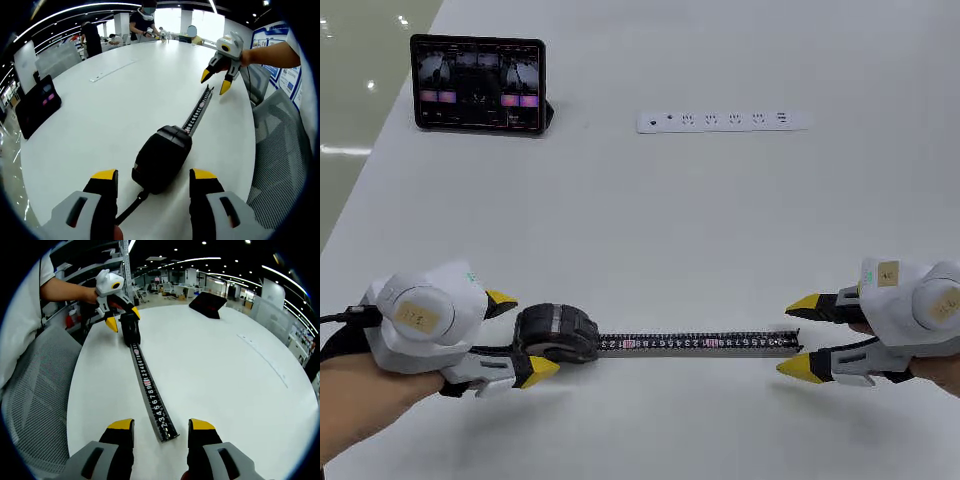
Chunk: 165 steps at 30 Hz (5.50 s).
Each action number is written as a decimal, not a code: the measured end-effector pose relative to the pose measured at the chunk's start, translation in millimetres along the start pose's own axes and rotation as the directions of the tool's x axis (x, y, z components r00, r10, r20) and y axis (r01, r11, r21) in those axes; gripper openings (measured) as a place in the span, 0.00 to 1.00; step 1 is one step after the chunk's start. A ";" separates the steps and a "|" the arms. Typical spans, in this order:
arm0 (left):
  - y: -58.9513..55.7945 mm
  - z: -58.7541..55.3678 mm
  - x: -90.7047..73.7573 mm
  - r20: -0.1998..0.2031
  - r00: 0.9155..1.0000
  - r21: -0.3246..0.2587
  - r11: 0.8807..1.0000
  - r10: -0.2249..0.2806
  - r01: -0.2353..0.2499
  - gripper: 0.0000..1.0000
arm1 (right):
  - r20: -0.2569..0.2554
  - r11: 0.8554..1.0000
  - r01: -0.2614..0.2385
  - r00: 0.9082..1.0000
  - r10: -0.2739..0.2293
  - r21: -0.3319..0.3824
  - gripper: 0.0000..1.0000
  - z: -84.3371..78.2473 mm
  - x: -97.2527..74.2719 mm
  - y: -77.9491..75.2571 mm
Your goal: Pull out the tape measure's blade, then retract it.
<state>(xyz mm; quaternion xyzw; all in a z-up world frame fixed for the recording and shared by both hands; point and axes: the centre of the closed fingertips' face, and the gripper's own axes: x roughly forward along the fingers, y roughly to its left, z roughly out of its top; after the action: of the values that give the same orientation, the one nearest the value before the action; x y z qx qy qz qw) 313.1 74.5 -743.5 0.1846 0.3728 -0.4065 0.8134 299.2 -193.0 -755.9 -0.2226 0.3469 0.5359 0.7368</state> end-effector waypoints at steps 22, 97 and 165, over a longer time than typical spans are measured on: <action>-9.1 6.0 -19.4 0.095 0.995 -0.130 0.991 0.042 -0.029 0.69 | 0.052 0.988 0.120 0.991 -0.126 0.100 0.63 10.6 -21.5 9.2; -42.8 -24.6 -56.5 0.238 0.959 -0.252 0.964 0.152 -0.090 0.83 | 0.146 0.932 0.262 0.941 -0.304 0.252 0.81 -7.8 -43.0 45.1; -39.3 -6.2 -38.9 0.251 0.953 -0.307 0.947 0.171 -0.089 0.86 | 0.151 0.940 0.235 0.949 -0.277 0.248 0.85 -2.9 -36.9 45.7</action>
<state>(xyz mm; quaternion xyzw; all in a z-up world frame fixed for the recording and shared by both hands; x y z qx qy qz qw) 263.6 75.0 -718.0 0.0284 0.2993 -0.3136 0.9007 248.4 -203.5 -728.1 -0.1299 0.3043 0.4101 0.8499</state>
